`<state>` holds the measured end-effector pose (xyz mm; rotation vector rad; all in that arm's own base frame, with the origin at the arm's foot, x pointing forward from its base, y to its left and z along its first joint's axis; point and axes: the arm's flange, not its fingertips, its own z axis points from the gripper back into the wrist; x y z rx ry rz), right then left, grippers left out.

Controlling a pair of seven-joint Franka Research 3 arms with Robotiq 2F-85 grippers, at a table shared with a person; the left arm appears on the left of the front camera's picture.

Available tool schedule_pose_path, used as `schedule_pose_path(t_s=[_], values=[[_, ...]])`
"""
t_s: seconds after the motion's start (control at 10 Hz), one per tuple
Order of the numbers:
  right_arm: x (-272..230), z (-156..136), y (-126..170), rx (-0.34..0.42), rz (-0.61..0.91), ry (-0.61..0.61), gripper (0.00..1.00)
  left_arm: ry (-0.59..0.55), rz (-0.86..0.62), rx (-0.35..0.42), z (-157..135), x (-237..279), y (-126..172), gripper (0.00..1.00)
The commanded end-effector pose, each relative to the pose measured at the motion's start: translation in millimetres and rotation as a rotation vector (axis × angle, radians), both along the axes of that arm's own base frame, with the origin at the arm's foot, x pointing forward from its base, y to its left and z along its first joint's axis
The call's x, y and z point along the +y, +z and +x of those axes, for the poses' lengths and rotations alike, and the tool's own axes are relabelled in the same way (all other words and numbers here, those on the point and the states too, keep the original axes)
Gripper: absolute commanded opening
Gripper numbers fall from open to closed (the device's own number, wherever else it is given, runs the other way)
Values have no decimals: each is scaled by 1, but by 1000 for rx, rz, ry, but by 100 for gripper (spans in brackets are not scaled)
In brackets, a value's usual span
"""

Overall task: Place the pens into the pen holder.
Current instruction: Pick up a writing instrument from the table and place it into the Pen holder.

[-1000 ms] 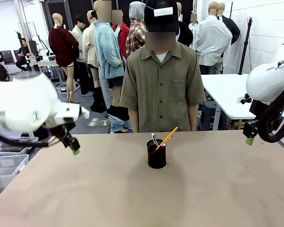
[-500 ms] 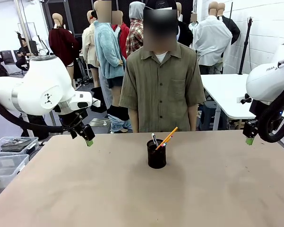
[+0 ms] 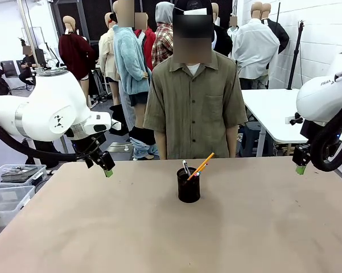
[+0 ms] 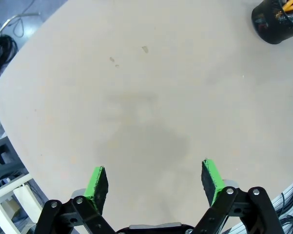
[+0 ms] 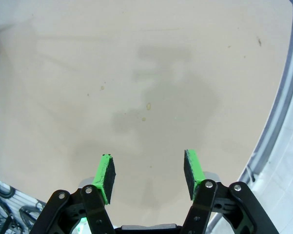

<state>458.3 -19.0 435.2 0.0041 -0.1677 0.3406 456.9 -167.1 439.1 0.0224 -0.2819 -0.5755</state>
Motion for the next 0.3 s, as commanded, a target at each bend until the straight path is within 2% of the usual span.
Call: schedule_pose_path(t_s=[0.0,0.2], values=[[-1,-3,-3,-14,-38,4,72,3,5,5,0,1,4,100],[-1,-3,-3,-14,-38,4,72,3,5,5,0,1,4,100]])
